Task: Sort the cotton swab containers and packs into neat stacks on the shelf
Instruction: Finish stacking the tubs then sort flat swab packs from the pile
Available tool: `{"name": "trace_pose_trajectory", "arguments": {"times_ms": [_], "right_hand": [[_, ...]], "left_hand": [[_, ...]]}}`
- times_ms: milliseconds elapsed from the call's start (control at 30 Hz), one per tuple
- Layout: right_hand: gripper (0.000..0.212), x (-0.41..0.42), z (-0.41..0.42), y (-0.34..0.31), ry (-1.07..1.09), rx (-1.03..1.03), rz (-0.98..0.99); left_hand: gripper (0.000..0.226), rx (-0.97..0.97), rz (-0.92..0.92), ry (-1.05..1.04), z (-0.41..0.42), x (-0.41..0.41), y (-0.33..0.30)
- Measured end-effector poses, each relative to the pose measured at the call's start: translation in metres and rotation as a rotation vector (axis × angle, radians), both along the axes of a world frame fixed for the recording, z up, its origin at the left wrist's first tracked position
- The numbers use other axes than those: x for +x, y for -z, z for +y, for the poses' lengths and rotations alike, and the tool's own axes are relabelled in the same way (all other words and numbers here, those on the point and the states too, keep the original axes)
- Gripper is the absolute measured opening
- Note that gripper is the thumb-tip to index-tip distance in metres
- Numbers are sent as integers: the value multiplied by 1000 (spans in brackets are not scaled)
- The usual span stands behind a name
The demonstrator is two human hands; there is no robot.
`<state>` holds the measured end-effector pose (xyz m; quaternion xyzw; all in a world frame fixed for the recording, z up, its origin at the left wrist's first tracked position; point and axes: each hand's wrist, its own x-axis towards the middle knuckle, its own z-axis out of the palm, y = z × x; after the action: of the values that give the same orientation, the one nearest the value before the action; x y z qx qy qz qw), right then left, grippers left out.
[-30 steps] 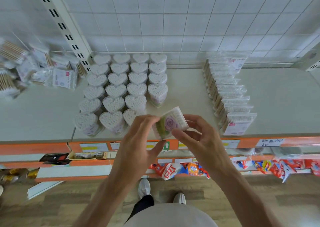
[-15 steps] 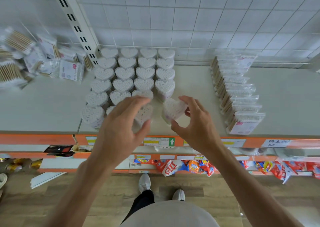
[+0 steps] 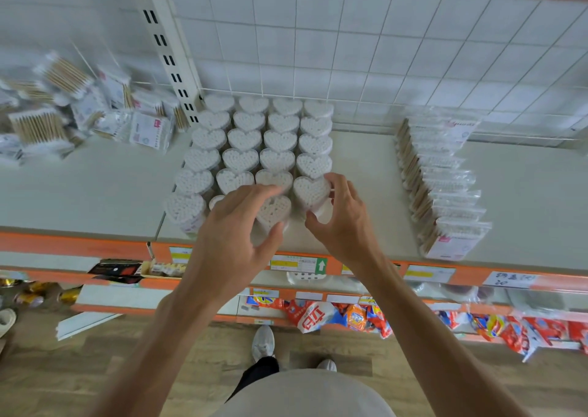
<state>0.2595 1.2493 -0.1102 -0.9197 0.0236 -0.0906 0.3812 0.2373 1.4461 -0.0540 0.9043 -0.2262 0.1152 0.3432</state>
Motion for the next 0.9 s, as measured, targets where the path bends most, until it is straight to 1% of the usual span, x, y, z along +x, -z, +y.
{"name": "trace_pose_trajectory", "arguments": {"times_ms": [167,267,367,500,600,667,767,900], "right_hand": [[72,-4,1,-5,-3,-9,28],[83,-17,-2,-27,3,-14,0],[81,-39,-12,-55,8,-38,-41],[77,-64,-24,-69,-145,-106,-4],[73,-73,-18,-65,-249,-104,42],[71,-74,-6,-65,-322,-104,40],[67,-73,17,-68,-423,-125,7],[61,-84,52,-70,-503,-126,-10]], "left_hand": [[41,24,46,-5,1,-6,1],[41,11,51,-22,1,-12,1],[42,-26,52,-60,2,-25,3],[45,-21,136,-126,1,-50,8],[49,45,177,-125,1,-70,11],[50,64,181,-140,7,-81,9],[53,54,177,-233,25,-95,5],[56,22,206,-319,64,-124,8]]}}
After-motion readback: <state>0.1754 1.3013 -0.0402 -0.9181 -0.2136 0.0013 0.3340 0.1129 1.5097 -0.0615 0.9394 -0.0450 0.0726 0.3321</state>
